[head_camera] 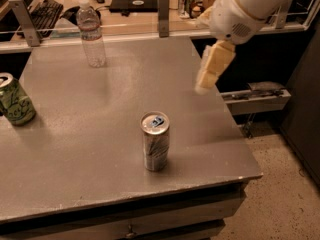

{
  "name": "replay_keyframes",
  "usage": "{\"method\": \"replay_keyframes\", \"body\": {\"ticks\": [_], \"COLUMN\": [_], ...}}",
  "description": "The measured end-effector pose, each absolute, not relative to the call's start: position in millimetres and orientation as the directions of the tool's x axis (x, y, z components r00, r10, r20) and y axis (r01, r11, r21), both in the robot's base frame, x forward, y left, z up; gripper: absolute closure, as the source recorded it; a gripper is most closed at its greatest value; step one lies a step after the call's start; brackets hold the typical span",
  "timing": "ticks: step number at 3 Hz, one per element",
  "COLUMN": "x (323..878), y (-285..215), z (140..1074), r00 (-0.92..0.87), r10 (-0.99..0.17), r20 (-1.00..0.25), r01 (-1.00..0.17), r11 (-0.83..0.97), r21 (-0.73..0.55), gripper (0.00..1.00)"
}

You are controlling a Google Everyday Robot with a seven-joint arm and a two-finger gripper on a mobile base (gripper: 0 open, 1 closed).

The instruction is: Move water bottle near redbull can

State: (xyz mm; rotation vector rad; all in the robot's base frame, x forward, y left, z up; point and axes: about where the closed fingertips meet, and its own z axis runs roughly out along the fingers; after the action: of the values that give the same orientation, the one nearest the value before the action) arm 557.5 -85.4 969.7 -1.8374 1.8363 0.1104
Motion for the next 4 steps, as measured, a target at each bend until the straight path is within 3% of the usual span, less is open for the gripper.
{"method": "replay_keyframes", "body": {"ticks": [2, 4], "x": [605, 607], "y": [21, 30], "z": [962, 964], "r00": [0.168, 0.171], "r10": [-0.752, -0.731], "r20": [-0.637, -0.661], "r01": [-0.959, -0.959], "r11": [0.026, 0.030], "r21": [-0.283, -0.282], "gripper": [0.00, 0.00]}}
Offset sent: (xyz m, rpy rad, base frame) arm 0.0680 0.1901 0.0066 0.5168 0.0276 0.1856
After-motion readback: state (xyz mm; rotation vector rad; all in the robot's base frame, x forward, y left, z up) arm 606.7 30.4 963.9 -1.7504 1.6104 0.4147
